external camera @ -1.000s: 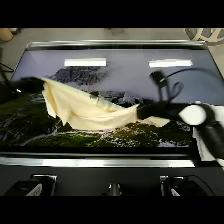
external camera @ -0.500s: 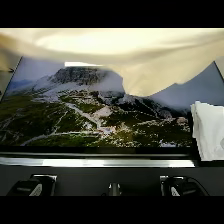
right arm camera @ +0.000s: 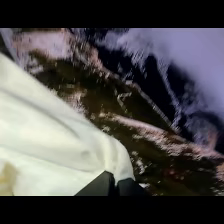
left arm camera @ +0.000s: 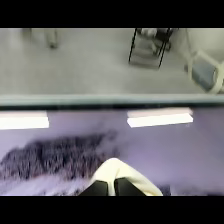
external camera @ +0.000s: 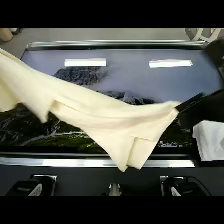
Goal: Fold the shirts.
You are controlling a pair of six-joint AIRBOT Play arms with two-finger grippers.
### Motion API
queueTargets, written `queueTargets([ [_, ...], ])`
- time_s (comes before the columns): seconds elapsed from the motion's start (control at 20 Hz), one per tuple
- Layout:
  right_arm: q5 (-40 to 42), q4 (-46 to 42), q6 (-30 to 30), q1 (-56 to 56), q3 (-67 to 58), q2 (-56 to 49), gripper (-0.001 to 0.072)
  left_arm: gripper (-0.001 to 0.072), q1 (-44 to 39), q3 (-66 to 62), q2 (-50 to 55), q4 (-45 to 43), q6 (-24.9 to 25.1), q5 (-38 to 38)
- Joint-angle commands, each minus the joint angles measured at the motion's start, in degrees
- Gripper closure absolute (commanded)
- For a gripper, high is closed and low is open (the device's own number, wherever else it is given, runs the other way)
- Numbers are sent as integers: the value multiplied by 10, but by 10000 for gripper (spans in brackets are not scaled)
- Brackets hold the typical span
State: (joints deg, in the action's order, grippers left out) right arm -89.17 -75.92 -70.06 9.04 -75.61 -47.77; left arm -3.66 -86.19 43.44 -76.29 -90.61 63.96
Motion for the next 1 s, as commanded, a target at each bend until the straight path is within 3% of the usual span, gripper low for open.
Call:
queueTargets([
  [0.0, 113, 44, 24, 0, 219, -34, 697, 673, 0, 175, 38, 1, 0, 5],
  [0.15, 269, 80, 24, 0, 338, -76, 696, 674, 0, 311, 80, 34, 0, -70],
  [0.4, 376, 115, 24, 0, 356, -147, 696, 673, 0, 366, 161, 115, 1, -111],
  [0.55, 383, 105, 25, 0, 351, -150, 690, 674, 0, 366, 169, 118, 2, -129],
  [0.65, 367, 90, 39, 0, 340, -150, 579, 673, 0, 366, 169, 117, 2, -130],
  [0.8, 326, 30, 50, 0, 315, -150, 545, 673, 0, 366, 169, 116, 5, -130],
  [0.85, 312, 9, 50, 0, 310, -150, 464, 673, 0, 366, 169, 116, 9, -130],
  [0.95, 287, -17, 50, 0, 309, -150, 469, 673, 0, 366, 169, 116, 9, -130],
])
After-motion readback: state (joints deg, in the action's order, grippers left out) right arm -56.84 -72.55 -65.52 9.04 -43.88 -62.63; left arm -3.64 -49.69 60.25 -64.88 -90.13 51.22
